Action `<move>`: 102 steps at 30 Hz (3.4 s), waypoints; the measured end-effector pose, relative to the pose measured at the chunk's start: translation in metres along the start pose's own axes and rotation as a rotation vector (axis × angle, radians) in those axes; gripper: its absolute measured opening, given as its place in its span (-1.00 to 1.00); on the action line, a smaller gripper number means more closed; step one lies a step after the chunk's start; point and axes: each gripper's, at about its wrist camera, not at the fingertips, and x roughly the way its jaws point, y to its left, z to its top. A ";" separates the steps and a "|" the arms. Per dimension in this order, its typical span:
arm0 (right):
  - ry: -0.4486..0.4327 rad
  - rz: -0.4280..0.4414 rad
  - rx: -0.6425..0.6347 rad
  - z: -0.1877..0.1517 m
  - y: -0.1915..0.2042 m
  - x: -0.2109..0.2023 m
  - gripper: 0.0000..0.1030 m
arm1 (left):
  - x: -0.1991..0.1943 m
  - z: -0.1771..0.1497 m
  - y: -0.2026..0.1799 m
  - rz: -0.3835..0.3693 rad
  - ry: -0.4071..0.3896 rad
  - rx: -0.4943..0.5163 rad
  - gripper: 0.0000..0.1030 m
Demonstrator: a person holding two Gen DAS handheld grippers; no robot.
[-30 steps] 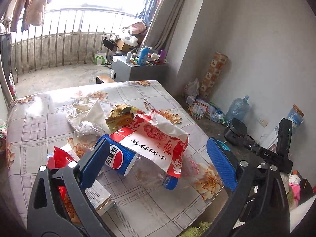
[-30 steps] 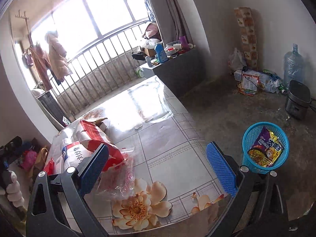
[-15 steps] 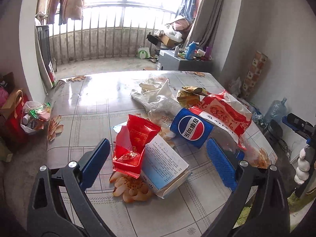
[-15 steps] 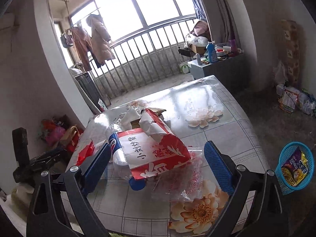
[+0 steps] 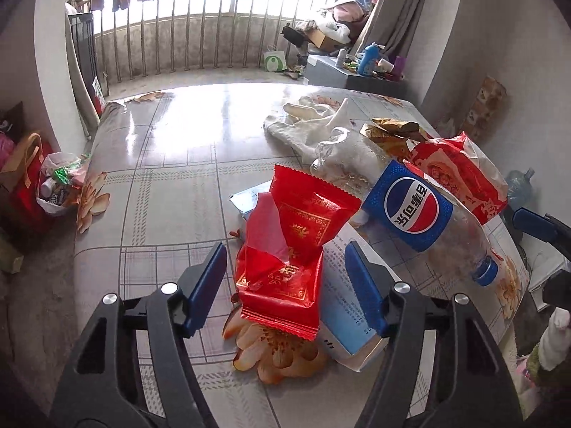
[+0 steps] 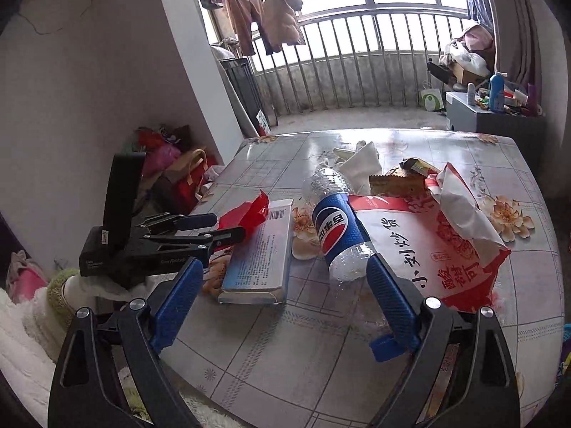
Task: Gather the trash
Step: 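Move the left gripper back to the table and grasp the red snack wrapper, then lift the red wrapper with the left gripper while the right gripper grasps the blue medicine box, then carry the red wrapper and medicine box over the wastebasket and release both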
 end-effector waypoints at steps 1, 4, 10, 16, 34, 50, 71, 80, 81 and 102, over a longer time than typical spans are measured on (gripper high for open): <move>0.014 0.007 -0.005 0.001 0.002 0.005 0.75 | 0.003 0.000 0.004 -0.015 0.006 -0.017 0.04; 0.055 0.021 -0.025 0.004 0.009 0.018 0.75 | 0.011 0.002 0.015 -0.066 0.019 -0.062 -0.08; 0.113 0.027 -0.063 0.008 0.020 0.038 0.75 | 0.014 0.006 0.027 -0.147 -0.001 -0.124 -0.55; 0.157 0.035 -0.067 0.007 0.024 0.054 0.75 | 0.013 0.002 0.033 -0.189 -0.019 -0.166 -0.70; 0.282 -0.077 -0.157 0.010 0.054 0.129 0.75 | 0.006 -0.015 0.081 -0.034 -0.002 -0.315 -0.91; 0.248 -0.050 -0.040 0.007 0.048 0.101 0.35 | -0.036 -0.007 0.068 -0.005 -0.083 -0.276 -0.93; -0.352 -0.352 0.377 -0.008 -0.095 -0.162 0.35 | -0.073 0.098 -0.152 -0.468 -0.226 0.116 -0.93; -0.472 -0.648 0.688 -0.091 -0.185 -0.250 0.36 | -0.031 0.103 -0.320 -0.724 -0.079 0.312 -0.93; -0.478 -0.670 0.727 -0.101 -0.194 -0.256 0.36 | -0.024 0.102 -0.339 -0.738 -0.057 0.333 -0.93; -0.406 -0.786 1.178 -0.254 -0.435 -0.250 0.47 | 0.214 0.021 -0.638 -0.631 0.459 0.499 -0.84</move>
